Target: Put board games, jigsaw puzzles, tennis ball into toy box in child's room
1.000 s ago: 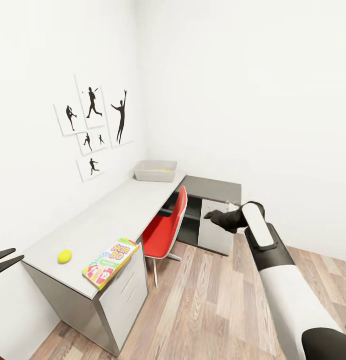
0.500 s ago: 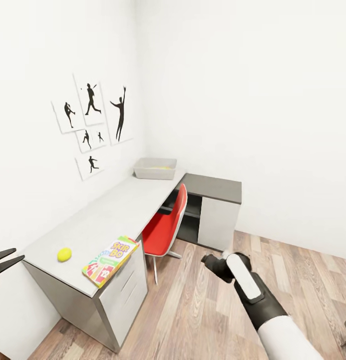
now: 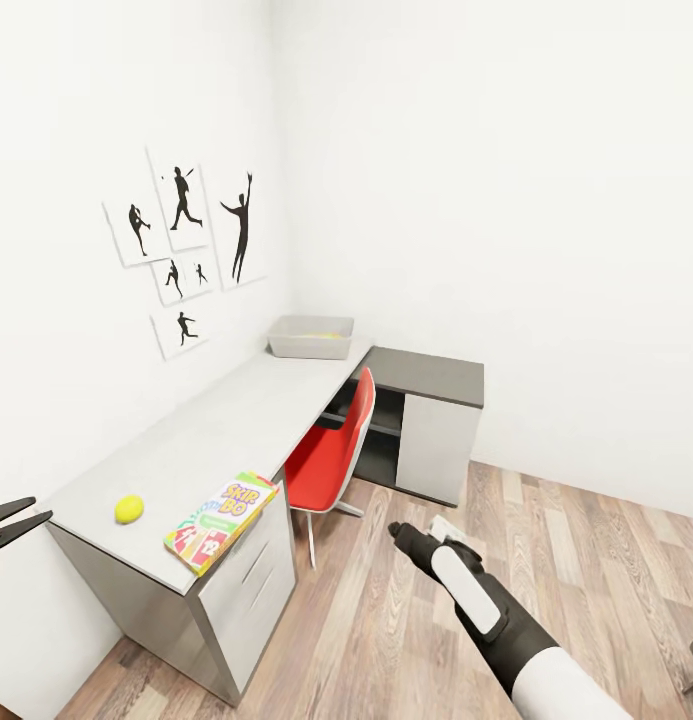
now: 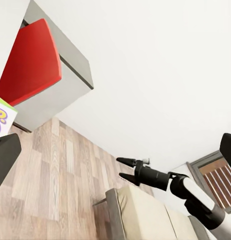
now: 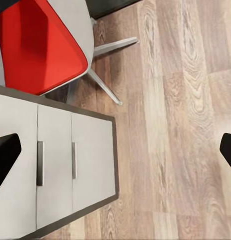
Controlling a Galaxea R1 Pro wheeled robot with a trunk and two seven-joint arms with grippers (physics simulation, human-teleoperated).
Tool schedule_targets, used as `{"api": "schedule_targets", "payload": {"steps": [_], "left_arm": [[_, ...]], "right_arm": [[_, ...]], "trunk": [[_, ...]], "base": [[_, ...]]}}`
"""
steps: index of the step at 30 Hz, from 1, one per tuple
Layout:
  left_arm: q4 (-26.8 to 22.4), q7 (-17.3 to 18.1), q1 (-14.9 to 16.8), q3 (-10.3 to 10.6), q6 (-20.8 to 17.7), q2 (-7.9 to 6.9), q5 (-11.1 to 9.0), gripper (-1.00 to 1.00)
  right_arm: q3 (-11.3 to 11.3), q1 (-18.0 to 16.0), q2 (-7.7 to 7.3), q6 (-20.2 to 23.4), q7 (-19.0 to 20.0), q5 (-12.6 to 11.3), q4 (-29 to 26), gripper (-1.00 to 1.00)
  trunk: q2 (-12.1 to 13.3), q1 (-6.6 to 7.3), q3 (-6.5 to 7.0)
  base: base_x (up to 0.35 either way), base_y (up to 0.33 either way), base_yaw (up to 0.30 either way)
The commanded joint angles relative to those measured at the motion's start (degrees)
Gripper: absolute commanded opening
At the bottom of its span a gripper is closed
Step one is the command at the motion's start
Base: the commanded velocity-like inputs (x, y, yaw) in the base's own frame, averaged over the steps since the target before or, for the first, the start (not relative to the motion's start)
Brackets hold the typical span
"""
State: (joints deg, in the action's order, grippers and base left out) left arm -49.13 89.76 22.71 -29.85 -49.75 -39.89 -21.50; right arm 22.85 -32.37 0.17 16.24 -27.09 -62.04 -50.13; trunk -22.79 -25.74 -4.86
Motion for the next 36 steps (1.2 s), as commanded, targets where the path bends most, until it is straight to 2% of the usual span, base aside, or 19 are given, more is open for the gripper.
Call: {"api": "schedule_targets", "payload": {"steps": [1, 6, 13, 15, 18, 20, 25, 28, 30, 32, 34, 36], "left_arm": [[0.0, 0.24, 0.05, 0.0, -0.61, -0.01, 0.05, 1.0], [0.0, 0.24, 0.05, -0.09, -0.61, -0.01, 0.05, 1.0], [0.0, 0.24, 0.05, 0.04, -0.56, -0.01, 0.12, 1.0], [0.0, 0.24, 0.05, 0.09, -0.55, 0.01, 0.13, 1.0], [0.0, 0.24, 0.05, 0.18, -0.53, 0.13, 0.14, 1.0], [0.0, 0.24, 0.05, 0.2, -0.47, 0.57, 0.15, 1.0], [-0.14, 0.24, 0.05, 0.89, 0.14, 3.69, 0.59, 1.0], [-0.16, 0.24, 0.07, 3.77, 0.15, 5.76, 0.75, 1.0], [-0.18, 0.24, 0.36, 7.0, -0.24, 7.53, 0.76, 1.0], [-0.44, 0.24, 0.55, 8.97, -0.55, 8.57, 0.74, 1.0], [-0.65, 0.24, 0.65, 10.22, -1.07, 9.59, 0.63, 1.0], [-0.83, 0.24, 0.71, 11.06, -2.22, 11.37, 0.59, 1.0]], "right_arm": [[0.12, -0.06, -0.02, -0.21, -0.34, -0.25, -0.04, 1.0], [0.15, -0.06, 0.16, -0.62, -0.27, -0.32, -0.11, 1.0], [0.16, 0.27, -0.18, 1.05, -0.56, -0.75, -0.22, 1.0], [0.15, 1.03, -0.93, 1.45, -0.5, -0.89, -0.3, 1.0], [0.09, 3.04, -3.61, 1.77, -0.26, -1.32, -0.55, 1.0], [0.09, 3.56, -4.33, 1.79, 0.04, -1.51, -0.6, 1.0], [0.09, 4.07, -5.08, 1.68, 0.77, -1.6, -0.55, 1.0], [0.11, 4.13, -5.11, 1.6, 0.89, -1.54, -0.39, 1.0], [0.13, 4.15, -5.13, 1.55, 0.95, -1.31, -0.19, 1.0], [0.15, 4.16, -5.15, 1.53, 0.95, -1.21, -0.12, 1.0], [0.16, 4.16, -5.14, 1.52, 0.92, -1.14, -0.09, 1.0], [0.19, 4.16, -5.11, 1.48, 0.93, -1.1, -0.05, 1.0]], "trunk": [[-0.13, -0.04, -0.13], [-0.13, -0.04, -0.13], [-0.13, -0.04, -0.13], [-0.13, -0.04, -0.13], [-0.13, -0.04, -0.13], [-0.13, -0.04, -0.13], [-0.13, -0.04, -0.13], [-0.13, -0.04, -0.13], [-0.13, -0.04, -0.13], [-0.13, -0.04, -0.13], [-0.13, -0.04, -0.13], [-0.13, -0.04, -0.13]], "base": [[0.0, 0.0, 0.0], [0.0, 0.0, 0.0], [0.0, 0.0, 0.0], [0.0, 0.0, 0.0], [0.0, 0.0, -0.041], [0.0, 0.0, -0.156], [0.0, 0.0, -0.239], [0.0, 0.0, -0.174], [0.0, 0.0, -0.076], [0.0, 0.0, -0.039], [0.0, 0.0, -0.017], [0.0, 0.0, -0.008]]}}
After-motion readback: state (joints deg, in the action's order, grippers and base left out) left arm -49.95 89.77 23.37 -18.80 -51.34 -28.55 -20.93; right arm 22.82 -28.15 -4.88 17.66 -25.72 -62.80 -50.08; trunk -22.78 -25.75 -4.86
